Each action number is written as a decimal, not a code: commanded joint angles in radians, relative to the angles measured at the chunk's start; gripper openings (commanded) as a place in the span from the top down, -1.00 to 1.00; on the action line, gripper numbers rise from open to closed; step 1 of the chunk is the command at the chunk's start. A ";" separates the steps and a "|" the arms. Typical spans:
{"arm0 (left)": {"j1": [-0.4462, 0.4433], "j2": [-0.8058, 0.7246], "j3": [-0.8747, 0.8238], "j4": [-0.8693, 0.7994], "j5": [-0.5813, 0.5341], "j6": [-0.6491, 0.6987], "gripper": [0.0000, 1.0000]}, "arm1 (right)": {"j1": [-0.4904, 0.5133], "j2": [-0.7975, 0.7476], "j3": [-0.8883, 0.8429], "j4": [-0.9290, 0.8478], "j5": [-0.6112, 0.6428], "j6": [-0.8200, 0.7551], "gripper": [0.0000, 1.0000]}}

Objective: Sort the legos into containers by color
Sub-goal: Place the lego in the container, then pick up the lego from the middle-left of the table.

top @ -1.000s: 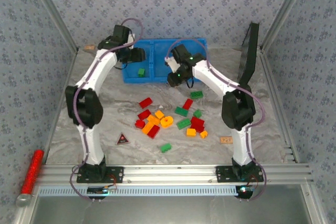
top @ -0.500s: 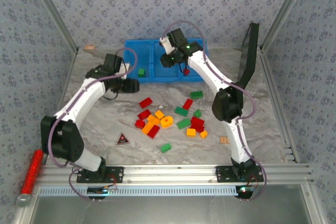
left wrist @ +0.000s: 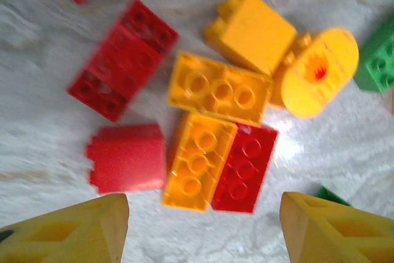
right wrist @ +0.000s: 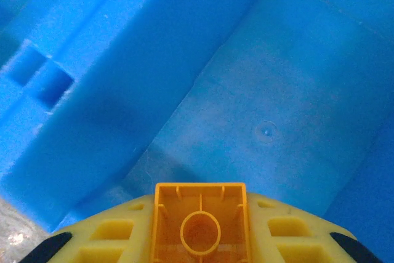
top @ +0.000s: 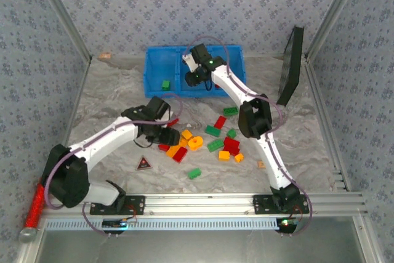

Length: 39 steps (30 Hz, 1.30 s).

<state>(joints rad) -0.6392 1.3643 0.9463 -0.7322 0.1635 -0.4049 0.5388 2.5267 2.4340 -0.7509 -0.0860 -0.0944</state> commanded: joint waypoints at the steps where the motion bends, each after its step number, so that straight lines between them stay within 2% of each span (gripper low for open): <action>1: -0.051 -0.048 -0.049 -0.006 -0.033 -0.121 -0.32 | 0.007 0.029 0.034 0.012 0.001 -0.005 0.51; 9: -0.116 -0.060 -0.119 0.029 -0.079 -0.173 -0.29 | 0.007 0.030 -0.013 0.024 0.002 -0.007 0.38; 18: -0.184 -0.026 -0.116 0.047 -0.058 -0.171 -0.29 | 0.005 -0.021 -0.079 0.039 0.008 -0.005 -0.03; 22: -0.237 0.011 -0.090 0.079 -0.043 -0.153 -0.29 | 0.007 -0.052 -0.101 0.042 0.005 -0.005 -0.12; 30: -0.390 0.092 -0.022 0.080 -0.031 -0.054 -0.29 | 0.013 -0.109 -0.140 0.042 -0.004 -0.007 -0.17; 39: -0.485 0.193 0.049 0.059 -0.049 0.059 -0.31 | 0.020 -0.209 -0.238 0.050 0.016 -0.011 -0.20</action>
<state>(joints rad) -1.1057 1.5173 0.9577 -0.6502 0.1192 -0.4129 0.5526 2.3951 2.2269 -0.6987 -0.0818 -0.0952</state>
